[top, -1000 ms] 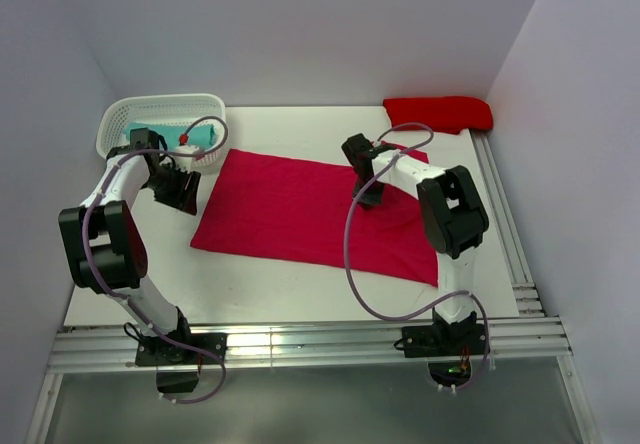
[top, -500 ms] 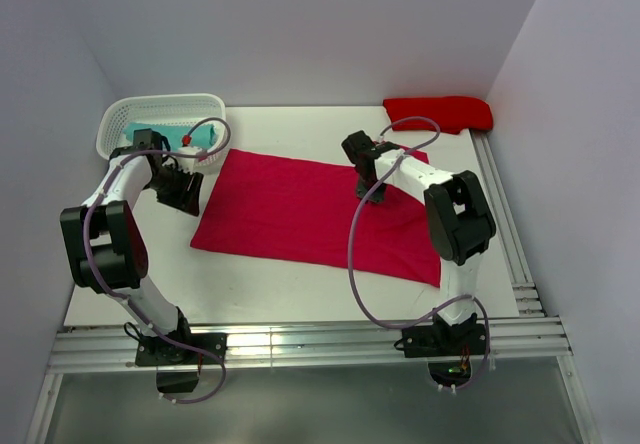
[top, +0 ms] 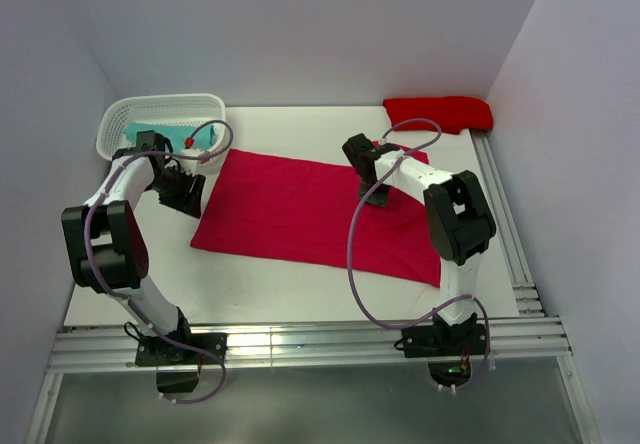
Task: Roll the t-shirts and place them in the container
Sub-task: Fold the tshirt
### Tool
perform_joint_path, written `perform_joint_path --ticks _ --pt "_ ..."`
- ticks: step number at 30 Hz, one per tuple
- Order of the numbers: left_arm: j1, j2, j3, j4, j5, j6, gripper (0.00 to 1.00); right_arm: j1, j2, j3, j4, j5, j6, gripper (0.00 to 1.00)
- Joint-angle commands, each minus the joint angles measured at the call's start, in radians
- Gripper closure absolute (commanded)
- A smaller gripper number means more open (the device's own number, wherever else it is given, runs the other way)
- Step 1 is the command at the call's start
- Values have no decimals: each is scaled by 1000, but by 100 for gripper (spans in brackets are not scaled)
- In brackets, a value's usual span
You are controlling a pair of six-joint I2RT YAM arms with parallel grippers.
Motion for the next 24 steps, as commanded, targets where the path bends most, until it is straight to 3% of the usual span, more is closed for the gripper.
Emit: perform_joint_path --ticks 1,7,12,19,24 --pt "-6 -13 -2 16 18 -9 45 1 -11 -2 -4 26 7 63" --pt "-9 -10 1 14 18 -12 45 -5 -11 -7 18 6 1 66" --pt "-14 -8 -1 16 18 -16 45 -4 -8 -7 29 -5 -5 78" --pt "-21 -10 -4 16 15 -16 45 -5 3 -1 21 3 -9 70" --pt "-29 -13 -1 16 13 -22 45 -7 26 0 19 -1 -11 69"
